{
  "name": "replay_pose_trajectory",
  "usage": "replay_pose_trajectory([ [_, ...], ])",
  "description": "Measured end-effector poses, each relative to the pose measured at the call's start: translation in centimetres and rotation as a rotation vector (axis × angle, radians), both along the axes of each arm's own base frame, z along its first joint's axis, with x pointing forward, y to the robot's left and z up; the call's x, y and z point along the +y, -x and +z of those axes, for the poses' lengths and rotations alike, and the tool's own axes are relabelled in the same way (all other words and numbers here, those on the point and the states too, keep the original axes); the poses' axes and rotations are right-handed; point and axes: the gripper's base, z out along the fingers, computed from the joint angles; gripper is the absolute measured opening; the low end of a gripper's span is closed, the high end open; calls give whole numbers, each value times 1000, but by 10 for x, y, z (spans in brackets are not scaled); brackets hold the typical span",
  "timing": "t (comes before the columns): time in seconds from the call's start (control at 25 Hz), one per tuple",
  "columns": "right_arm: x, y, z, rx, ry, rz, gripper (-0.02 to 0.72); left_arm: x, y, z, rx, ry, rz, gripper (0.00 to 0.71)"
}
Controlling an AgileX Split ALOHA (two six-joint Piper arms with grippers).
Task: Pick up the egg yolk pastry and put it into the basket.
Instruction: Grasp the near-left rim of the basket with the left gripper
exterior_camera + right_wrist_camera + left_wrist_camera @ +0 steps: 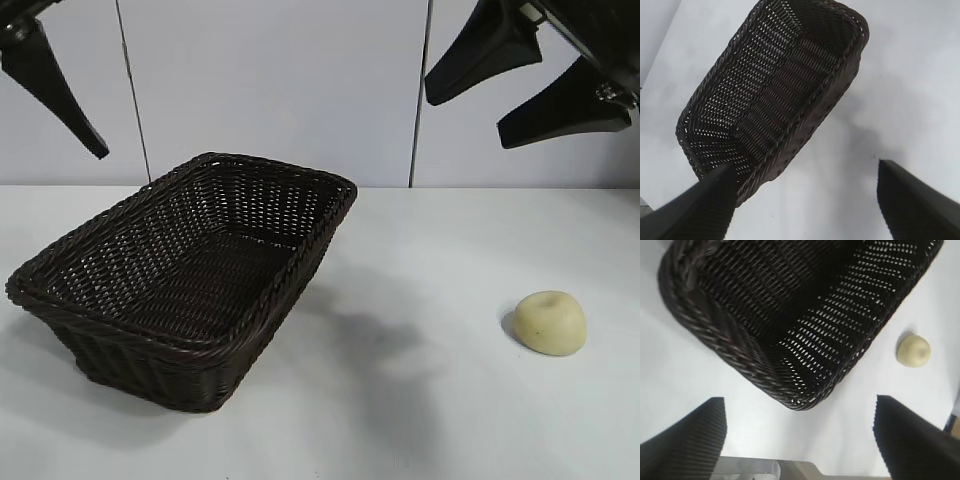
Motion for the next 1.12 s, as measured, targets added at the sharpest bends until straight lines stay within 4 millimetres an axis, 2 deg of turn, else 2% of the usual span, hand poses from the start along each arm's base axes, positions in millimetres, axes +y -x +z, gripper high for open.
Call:
replay_pose_trajectory([
  [0.12, 0, 0, 0, 0, 0, 0, 561, -7, 2, -3, 7, -46, 76, 584],
  [0.28, 0, 0, 0, 0, 0, 0, 561, -10, -4, -14, 26, -107, 193, 584],
  [0.88, 0, 0, 0, 0, 0, 0, 561, -24, -36, -76, 177, -165, 327, 584],
  [1.12, 0, 0, 0, 0, 0, 0, 561, -27, -36, -104, 218, -175, 368, 574],
])
